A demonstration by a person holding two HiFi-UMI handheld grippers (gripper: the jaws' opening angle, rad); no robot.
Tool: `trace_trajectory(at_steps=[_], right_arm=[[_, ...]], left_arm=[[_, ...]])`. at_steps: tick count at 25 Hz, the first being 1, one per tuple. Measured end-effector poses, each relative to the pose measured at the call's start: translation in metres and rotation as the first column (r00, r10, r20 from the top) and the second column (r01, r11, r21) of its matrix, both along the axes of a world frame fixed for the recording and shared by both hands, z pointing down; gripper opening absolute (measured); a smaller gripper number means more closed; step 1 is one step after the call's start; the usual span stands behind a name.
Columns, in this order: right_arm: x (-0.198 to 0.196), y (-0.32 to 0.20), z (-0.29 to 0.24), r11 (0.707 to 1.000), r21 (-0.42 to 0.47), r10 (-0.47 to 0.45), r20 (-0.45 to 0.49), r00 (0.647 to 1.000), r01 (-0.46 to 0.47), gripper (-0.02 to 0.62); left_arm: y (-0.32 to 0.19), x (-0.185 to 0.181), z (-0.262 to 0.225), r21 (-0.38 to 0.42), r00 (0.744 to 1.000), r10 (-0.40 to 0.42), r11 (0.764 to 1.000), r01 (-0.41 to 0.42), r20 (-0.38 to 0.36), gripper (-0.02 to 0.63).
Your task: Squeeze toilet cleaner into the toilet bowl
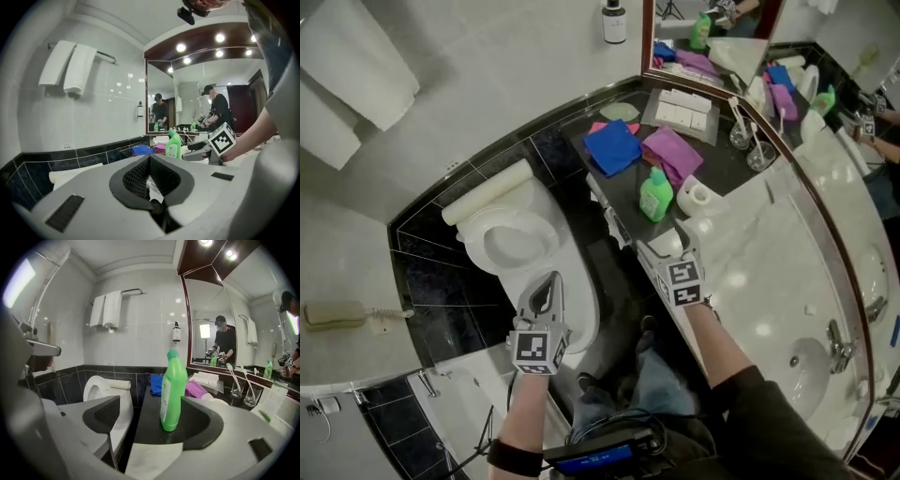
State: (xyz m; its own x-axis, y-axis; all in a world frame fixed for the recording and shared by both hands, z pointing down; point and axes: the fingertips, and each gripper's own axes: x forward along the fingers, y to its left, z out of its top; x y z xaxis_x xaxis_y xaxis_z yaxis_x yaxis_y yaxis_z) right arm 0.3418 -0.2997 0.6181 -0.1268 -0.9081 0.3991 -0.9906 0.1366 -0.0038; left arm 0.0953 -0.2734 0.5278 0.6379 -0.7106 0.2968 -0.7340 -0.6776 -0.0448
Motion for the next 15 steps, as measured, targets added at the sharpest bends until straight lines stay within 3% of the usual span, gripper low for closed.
trace_trajectory(at_steps=[6, 15], right_arm=[[0.037, -0.038, 0.033, 1.0, 0.008, -0.008, 0.016, 1.0, 0.008, 0.431], [0.045, -0.081, 0.052, 0.996, 0.064, -0.059, 0.037, 0.998, 0.057, 0.43]], left_arm=[[-0.034, 0.051, 0.019, 0.0, 0.999, 0.032, 0.999, -0.032, 0.015, 0.0], [-0.074, 0.106, 0.036, -0.014, 0.998, 0.055, 0.998, -0.055, 0.011, 0.0]])
